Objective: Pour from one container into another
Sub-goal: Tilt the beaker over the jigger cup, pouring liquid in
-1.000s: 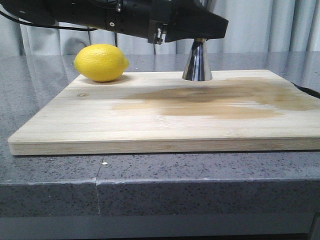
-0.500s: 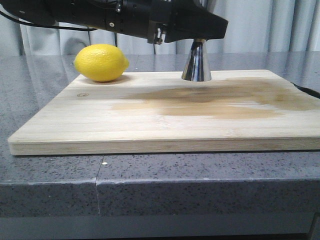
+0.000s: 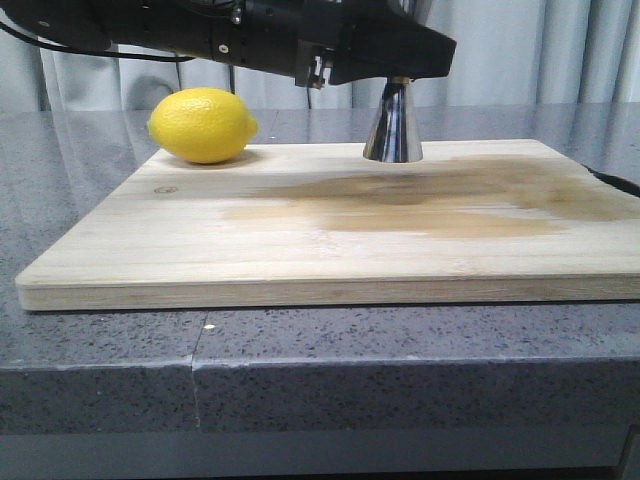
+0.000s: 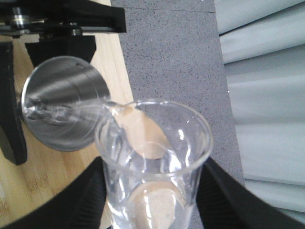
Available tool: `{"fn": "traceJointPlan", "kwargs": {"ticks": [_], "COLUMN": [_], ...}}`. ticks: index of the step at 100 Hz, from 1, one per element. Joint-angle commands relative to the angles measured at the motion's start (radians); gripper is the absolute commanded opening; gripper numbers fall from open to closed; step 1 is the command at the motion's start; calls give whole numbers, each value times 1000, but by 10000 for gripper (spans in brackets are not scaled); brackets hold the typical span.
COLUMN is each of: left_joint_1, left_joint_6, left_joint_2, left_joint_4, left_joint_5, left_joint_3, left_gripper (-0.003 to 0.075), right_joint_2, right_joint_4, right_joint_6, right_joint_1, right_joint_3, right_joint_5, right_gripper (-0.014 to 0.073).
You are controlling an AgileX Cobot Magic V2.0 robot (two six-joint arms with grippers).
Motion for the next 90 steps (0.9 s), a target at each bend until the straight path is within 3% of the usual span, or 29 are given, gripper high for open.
{"fn": "traceJointPlan", "kwargs": {"ticks": [1, 66, 90], "left_joint_1": [-9, -9, -9], "left_joint_6": [5, 5, 5], "left_joint_2": [-50, -50, -50], "left_joint_4": [-83, -83, -83], "left_joint_5": [56, 56, 56], "left_joint_3": [-32, -32, -32], "left_gripper": [220, 221, 220], "right_joint_2": [-30, -30, -30], "right_joint_4": [-24, -24, -24], "right_joint_6": [-34, -280, -280], "right_joint_1": [-1, -1, -1], "right_joint_3": [-38, -38, -38], "right_joint_5": [-63, -68, -85], "right_gripper": [287, 286, 286]}}
